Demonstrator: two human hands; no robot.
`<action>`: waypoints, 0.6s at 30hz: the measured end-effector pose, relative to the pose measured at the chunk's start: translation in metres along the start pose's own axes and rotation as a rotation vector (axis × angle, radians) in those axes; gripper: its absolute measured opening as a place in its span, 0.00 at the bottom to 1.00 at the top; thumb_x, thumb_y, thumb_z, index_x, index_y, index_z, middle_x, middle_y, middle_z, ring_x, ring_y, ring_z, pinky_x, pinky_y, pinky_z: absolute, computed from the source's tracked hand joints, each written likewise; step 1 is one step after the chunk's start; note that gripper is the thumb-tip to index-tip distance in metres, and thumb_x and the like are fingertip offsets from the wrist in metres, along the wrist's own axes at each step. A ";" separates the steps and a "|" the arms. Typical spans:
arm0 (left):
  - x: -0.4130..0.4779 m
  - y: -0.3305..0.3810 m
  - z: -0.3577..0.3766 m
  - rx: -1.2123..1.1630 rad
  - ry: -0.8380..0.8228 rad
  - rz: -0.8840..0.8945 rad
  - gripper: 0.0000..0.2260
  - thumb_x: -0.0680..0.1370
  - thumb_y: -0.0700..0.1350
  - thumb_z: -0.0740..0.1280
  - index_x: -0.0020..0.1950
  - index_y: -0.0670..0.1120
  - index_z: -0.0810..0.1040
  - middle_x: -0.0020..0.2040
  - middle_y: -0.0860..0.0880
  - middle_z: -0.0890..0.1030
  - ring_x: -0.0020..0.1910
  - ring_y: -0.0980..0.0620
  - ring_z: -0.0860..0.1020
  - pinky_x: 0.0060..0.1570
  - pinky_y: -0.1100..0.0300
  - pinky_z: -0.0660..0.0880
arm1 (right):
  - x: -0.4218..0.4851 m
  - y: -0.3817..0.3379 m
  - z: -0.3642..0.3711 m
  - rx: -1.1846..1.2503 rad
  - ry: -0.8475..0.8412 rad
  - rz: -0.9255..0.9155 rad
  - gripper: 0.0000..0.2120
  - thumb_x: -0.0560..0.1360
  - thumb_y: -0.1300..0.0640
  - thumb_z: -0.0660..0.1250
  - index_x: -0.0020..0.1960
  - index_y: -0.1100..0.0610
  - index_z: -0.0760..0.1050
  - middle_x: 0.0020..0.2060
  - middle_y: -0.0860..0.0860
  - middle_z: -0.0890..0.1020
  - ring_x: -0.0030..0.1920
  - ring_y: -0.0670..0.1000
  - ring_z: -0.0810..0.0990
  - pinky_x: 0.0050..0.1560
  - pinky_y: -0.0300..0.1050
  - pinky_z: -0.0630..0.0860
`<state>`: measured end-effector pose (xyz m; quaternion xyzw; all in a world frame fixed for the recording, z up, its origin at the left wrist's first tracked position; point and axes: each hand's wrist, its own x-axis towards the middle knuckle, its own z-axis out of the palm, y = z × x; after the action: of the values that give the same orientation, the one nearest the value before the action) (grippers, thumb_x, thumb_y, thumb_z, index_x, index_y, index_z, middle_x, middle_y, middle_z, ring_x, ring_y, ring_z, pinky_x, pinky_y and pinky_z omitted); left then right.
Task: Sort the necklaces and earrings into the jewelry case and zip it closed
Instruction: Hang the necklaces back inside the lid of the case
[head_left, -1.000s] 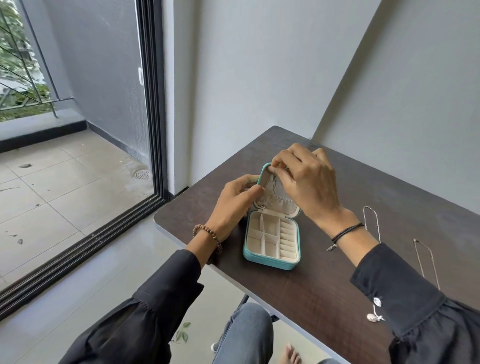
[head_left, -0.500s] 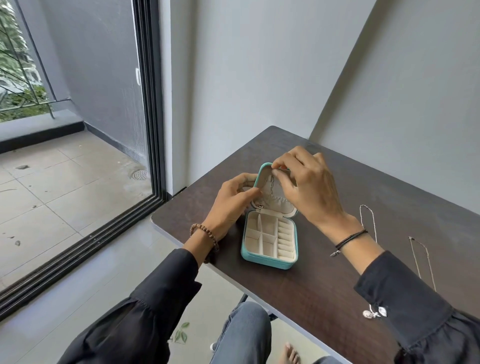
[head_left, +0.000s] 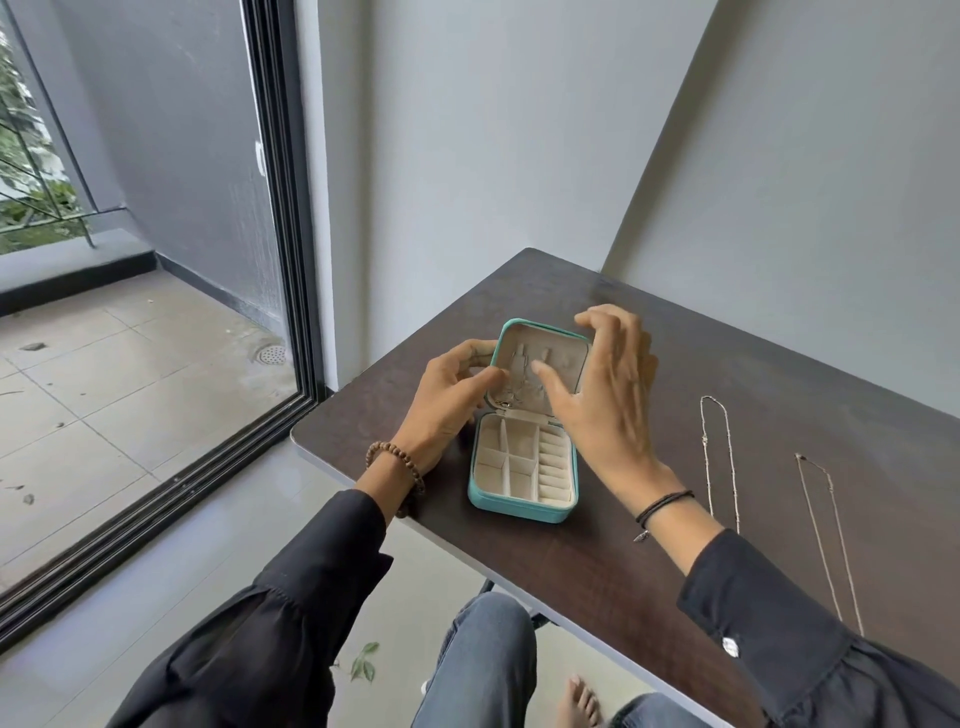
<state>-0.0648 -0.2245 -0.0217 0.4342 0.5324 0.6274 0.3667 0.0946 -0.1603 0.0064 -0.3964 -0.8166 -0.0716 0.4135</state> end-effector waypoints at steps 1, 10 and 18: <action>-0.001 0.001 0.000 -0.006 -0.004 0.000 0.11 0.78 0.36 0.68 0.59 0.45 0.82 0.44 0.45 0.86 0.32 0.60 0.78 0.28 0.68 0.71 | -0.001 -0.001 0.001 0.008 -0.005 0.011 0.30 0.69 0.50 0.79 0.64 0.59 0.70 0.62 0.56 0.73 0.61 0.58 0.74 0.54 0.53 0.72; -0.001 0.003 0.001 0.016 0.027 -0.002 0.12 0.80 0.36 0.63 0.57 0.46 0.83 0.39 0.53 0.83 0.29 0.62 0.74 0.27 0.65 0.69 | -0.009 -0.005 0.001 0.067 -0.029 0.028 0.33 0.67 0.53 0.80 0.66 0.60 0.69 0.64 0.56 0.72 0.64 0.57 0.71 0.57 0.49 0.68; -0.004 0.007 0.004 0.025 0.011 0.014 0.15 0.78 0.30 0.64 0.62 0.39 0.80 0.41 0.50 0.82 0.29 0.64 0.77 0.28 0.72 0.70 | -0.016 -0.007 0.003 0.052 -0.067 0.018 0.33 0.66 0.53 0.79 0.66 0.58 0.68 0.67 0.56 0.70 0.65 0.58 0.71 0.56 0.53 0.70</action>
<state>-0.0598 -0.2283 -0.0157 0.4389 0.5392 0.6256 0.3539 0.0933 -0.1735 -0.0057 -0.3951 -0.8279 -0.0330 0.3966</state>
